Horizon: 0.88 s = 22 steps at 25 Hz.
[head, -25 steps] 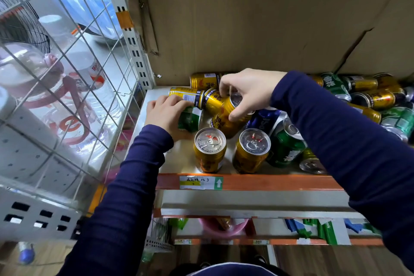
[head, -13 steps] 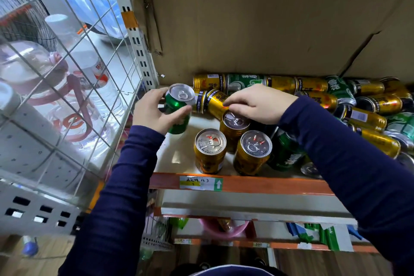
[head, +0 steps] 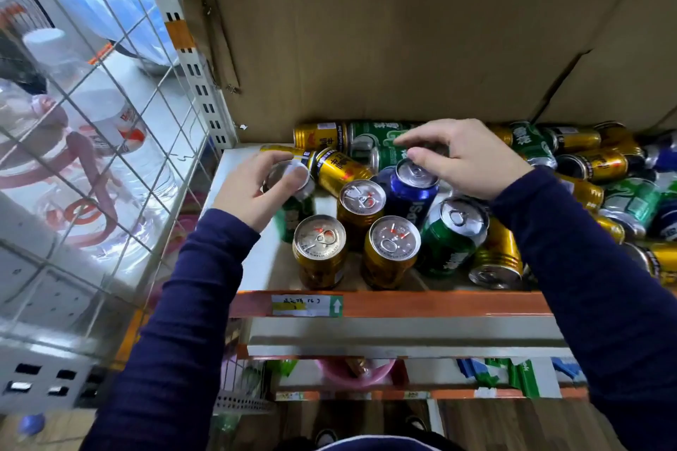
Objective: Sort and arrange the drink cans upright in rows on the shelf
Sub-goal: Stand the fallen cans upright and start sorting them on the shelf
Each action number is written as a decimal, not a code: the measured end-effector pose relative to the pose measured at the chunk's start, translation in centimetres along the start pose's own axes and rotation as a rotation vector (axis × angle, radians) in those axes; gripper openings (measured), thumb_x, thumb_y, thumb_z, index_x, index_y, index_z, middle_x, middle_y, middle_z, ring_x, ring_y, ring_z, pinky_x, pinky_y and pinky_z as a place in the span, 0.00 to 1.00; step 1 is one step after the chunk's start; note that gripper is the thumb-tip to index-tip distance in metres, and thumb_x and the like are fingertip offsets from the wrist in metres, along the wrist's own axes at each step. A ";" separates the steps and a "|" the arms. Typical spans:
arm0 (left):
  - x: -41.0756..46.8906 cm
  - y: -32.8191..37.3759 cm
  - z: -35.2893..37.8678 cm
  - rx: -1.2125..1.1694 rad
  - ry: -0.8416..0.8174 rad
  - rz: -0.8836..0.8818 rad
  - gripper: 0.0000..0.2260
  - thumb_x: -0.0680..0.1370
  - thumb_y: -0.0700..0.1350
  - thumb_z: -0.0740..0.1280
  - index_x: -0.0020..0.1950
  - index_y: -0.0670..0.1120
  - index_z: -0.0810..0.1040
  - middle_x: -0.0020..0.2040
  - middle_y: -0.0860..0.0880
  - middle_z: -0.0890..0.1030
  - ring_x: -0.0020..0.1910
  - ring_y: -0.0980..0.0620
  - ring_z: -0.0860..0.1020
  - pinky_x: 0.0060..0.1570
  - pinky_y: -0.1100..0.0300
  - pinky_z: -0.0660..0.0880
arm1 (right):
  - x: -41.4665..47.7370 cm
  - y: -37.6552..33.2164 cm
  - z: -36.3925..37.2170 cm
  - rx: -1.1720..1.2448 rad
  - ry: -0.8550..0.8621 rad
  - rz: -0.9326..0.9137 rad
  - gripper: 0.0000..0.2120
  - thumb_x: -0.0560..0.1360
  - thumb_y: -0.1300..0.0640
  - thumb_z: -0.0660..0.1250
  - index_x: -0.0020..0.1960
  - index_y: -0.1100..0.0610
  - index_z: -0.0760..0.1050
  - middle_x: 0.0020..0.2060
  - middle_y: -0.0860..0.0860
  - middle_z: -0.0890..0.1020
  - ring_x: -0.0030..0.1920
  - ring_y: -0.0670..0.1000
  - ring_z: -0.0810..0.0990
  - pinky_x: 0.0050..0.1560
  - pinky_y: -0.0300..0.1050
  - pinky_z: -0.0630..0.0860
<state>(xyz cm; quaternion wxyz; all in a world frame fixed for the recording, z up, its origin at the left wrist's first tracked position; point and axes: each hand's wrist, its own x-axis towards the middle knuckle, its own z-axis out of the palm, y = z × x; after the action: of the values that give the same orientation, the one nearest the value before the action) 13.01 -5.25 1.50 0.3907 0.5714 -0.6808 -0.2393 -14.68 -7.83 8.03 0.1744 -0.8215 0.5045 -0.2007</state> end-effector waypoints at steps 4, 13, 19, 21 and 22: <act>1.2 5.1 2.5 0.161 0.101 0.270 0.17 0.76 0.53 0.62 0.58 0.43 0.78 0.54 0.49 0.77 0.53 0.56 0.74 0.54 0.72 0.67 | -4.7 4.1 -2.8 -0.053 0.076 0.099 0.13 0.78 0.56 0.64 0.61 0.51 0.78 0.54 0.43 0.78 0.54 0.41 0.73 0.51 0.26 0.65; 0.0 15.7 14.8 0.287 -0.101 0.544 0.14 0.75 0.51 0.64 0.53 0.43 0.80 0.48 0.47 0.81 0.47 0.49 0.79 0.47 0.59 0.74 | -15.5 13.5 -4.9 -0.190 -0.098 0.222 0.25 0.69 0.42 0.71 0.62 0.51 0.75 0.57 0.50 0.78 0.58 0.49 0.74 0.60 0.43 0.67; -3.1 17.7 20.2 0.379 -0.163 0.432 0.17 0.74 0.52 0.61 0.55 0.42 0.79 0.49 0.45 0.80 0.45 0.46 0.79 0.44 0.55 0.78 | -16.9 16.6 -2.8 -0.354 -0.178 0.047 0.40 0.64 0.43 0.75 0.71 0.56 0.67 0.58 0.53 0.71 0.59 0.53 0.67 0.58 0.43 0.62; -3.8 17.7 20.9 0.447 -0.143 0.369 0.16 0.74 0.48 0.64 0.57 0.41 0.79 0.51 0.43 0.80 0.47 0.42 0.80 0.44 0.52 0.79 | -16.9 16.9 -2.7 -0.313 -0.144 0.023 0.38 0.62 0.45 0.75 0.68 0.56 0.70 0.55 0.53 0.72 0.56 0.53 0.67 0.55 0.42 0.61; -4.0 17.8 21.3 0.477 -0.136 0.344 0.16 0.74 0.46 0.66 0.59 0.40 0.78 0.52 0.42 0.80 0.48 0.41 0.80 0.45 0.52 0.78 | -17.0 17.0 -2.9 -0.290 -0.144 0.011 0.37 0.61 0.46 0.75 0.67 0.56 0.70 0.54 0.53 0.72 0.56 0.53 0.67 0.54 0.42 0.61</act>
<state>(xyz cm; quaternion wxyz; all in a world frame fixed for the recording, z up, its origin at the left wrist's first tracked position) -14.52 0.21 1.88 0.2339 0.5059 -0.8293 -0.0407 -36.05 -0.09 -0.45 0.0909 -0.8475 0.5189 -0.0654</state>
